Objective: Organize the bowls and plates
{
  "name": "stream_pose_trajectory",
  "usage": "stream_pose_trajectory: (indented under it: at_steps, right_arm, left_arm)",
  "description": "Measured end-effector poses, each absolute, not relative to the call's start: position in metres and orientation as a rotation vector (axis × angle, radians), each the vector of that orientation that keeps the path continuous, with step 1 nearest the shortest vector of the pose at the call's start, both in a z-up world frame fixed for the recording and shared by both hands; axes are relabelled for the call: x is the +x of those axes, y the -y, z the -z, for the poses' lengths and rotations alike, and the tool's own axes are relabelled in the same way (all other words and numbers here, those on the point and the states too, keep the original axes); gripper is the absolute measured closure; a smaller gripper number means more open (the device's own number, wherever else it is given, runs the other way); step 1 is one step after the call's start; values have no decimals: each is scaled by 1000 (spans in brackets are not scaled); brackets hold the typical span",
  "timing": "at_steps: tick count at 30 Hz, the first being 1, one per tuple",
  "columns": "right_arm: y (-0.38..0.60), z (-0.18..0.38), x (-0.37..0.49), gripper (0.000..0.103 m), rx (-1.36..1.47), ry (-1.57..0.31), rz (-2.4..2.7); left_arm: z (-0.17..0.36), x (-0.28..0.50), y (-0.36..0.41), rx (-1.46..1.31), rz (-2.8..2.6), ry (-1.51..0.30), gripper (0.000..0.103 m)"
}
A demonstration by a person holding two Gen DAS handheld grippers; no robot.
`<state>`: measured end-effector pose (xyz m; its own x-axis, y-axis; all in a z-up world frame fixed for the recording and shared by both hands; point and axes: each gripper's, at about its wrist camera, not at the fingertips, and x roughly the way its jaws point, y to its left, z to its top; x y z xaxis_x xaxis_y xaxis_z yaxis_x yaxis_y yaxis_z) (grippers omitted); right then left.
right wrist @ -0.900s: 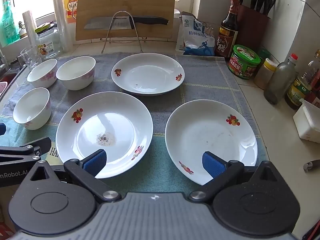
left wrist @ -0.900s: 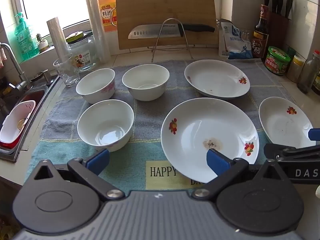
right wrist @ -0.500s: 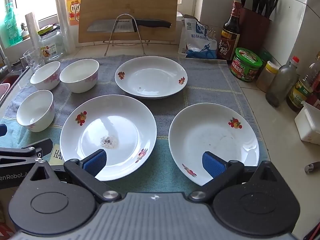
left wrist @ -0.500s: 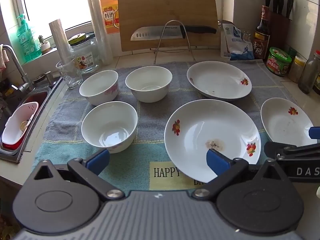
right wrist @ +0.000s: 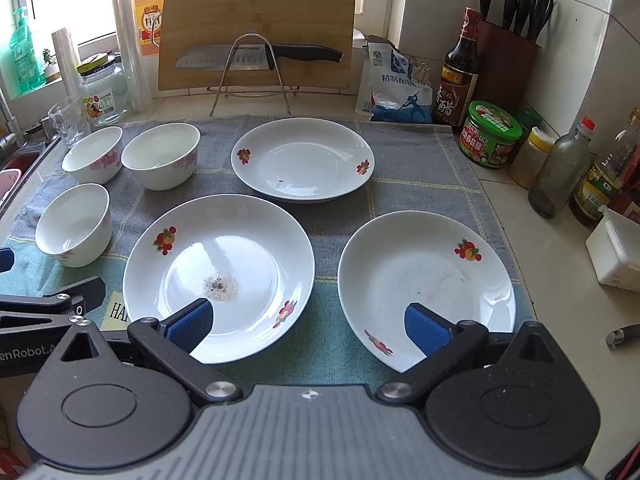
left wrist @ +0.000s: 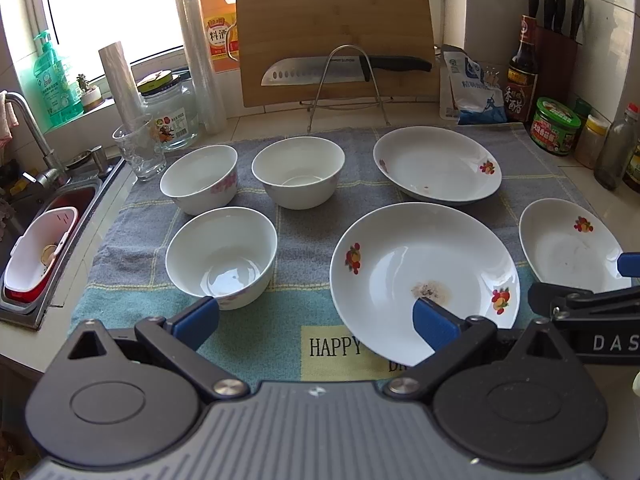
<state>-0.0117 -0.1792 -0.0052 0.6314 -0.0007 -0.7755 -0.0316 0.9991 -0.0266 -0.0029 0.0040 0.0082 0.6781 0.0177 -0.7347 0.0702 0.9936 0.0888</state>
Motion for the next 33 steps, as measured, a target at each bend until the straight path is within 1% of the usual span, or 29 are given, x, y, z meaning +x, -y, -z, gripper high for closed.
stream_pose_trajectory:
  at_steps: [33]
  right_arm:
    - [177, 0, -13, 0, -48, -870, -11]
  left_arm:
    - [-12, -2, -5, 122, 34, -811, 1]
